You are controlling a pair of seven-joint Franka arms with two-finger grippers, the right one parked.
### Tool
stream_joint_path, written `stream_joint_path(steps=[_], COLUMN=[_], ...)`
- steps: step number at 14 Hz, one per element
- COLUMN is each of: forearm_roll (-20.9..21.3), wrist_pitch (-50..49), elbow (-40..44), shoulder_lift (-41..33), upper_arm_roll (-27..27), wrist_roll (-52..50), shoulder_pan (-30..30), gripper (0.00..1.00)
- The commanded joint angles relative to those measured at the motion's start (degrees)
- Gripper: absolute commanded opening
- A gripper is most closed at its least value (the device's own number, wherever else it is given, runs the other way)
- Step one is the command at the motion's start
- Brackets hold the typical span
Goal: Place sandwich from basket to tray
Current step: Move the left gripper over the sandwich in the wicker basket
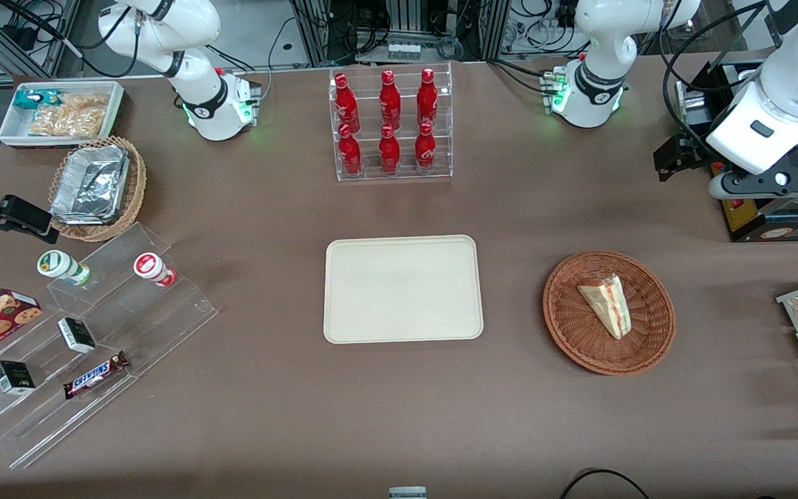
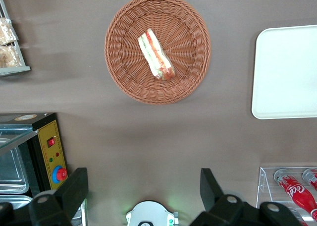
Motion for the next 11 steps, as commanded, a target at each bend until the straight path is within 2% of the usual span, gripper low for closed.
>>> stream_joint_path(steps=[1,4,7,9,11], forearm_roll=[-0.6,-0.1,0.1,0.3,0.3], wrist_pitch=[-1.7,-1.9,-0.5,5.9,15.1], elbow=[2.0,1.9,0.4,-4.1,-10.2], shoulder_lift=[0.7,2.2,7.7,9.8,11.1], upper_arm_roll=[-0.1,0.3,0.3,0.4,0.8], wrist_roll=[-0.2,-0.3,-2.9,-4.0,-9.6], shoulder_pan=[-0.6,0.2,4.0,4.9,4.9], gripper=[1.00,1.00,1.00,1.00,1.00])
